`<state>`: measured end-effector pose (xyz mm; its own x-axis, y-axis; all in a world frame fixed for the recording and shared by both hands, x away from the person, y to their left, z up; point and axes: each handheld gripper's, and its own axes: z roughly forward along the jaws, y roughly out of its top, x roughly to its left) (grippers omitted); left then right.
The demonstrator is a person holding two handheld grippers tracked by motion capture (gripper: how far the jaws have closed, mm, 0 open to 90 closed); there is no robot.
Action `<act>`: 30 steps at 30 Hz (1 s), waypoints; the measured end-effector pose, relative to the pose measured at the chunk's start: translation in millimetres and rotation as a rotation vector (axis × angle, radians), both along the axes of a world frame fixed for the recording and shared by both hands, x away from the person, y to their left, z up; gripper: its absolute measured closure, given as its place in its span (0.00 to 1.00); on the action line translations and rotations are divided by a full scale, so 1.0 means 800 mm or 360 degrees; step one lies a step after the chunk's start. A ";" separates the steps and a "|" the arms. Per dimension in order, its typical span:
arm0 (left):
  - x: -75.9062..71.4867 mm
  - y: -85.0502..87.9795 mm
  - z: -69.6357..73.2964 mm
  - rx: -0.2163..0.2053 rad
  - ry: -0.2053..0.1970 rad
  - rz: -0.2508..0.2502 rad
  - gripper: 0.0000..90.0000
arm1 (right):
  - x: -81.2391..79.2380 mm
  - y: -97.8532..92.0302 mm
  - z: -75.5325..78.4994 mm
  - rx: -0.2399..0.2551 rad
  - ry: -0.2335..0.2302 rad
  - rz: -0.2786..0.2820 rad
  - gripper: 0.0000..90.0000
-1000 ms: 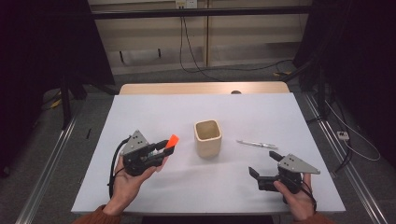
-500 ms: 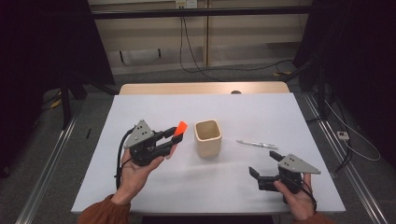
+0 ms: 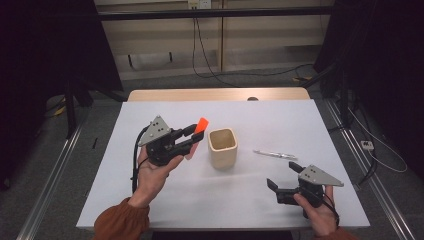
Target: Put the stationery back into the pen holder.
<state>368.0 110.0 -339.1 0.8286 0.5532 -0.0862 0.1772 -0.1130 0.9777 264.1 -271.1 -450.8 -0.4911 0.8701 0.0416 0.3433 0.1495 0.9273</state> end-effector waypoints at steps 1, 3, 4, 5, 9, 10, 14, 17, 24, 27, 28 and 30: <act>0.002 -0.002 0.001 -0.0009 -0.0002 0.0000 0.75 | 0.000 0.000 0.000 0.0002 0.0000 -0.0001 0.05; 0.006 -0.007 0.003 -0.0016 -0.0008 -0.0003 0.75 | 0.000 0.000 0.000 0.0002 -0.0001 0.0000 0.05; 0.008 -0.009 0.004 -0.0021 -0.0013 -0.0002 0.75 | 0.000 0.000 0.000 0.0002 -0.0001 0.0001 0.05; 0.010 -0.012 0.005 -0.0023 -0.0007 -0.0006 0.75 | 0.000 0.000 0.000 0.0005 0.0000 -0.0001 0.05; 0.016 -0.022 0.009 -0.0025 -0.0035 -0.0011 0.75 | 0.000 0.000 0.000 0.0005 0.0001 -0.0001 0.05; 0.017 -0.024 0.010 -0.0026 -0.0037 -0.0015 0.75 | 0.000 0.000 0.000 0.0005 -0.0001 -0.0001 0.05; 0.020 -0.033 0.015 -0.0018 -0.0072 -0.0037 0.75 | 0.000 0.000 0.000 0.0005 -0.0001 0.0002 0.05; 0.022 -0.040 0.016 -0.0034 -0.0067 -0.0052 0.75 | 0.000 0.000 0.000 0.0001 -0.0002 0.0001 0.05; 0.036 -0.051 0.012 -0.0046 -0.0055 -0.0017 0.75 | 0.000 0.000 0.000 0.0000 -0.0002 0.0002 0.05; 0.041 -0.055 0.012 -0.0059 -0.0053 -0.0003 0.75 | 0.000 0.000 0.000 0.0005 -0.0001 0.0001 0.05; 0.042 -0.057 0.012 -0.0078 -0.0051 0.0002 0.75 | 0.000 0.000 0.000 0.0005 0.0000 0.0001 0.05; 0.043 -0.060 0.013 -0.0075 -0.0061 -0.0004 0.75 | 0.000 0.000 0.000 0.0004 -0.0001 -0.0002 0.05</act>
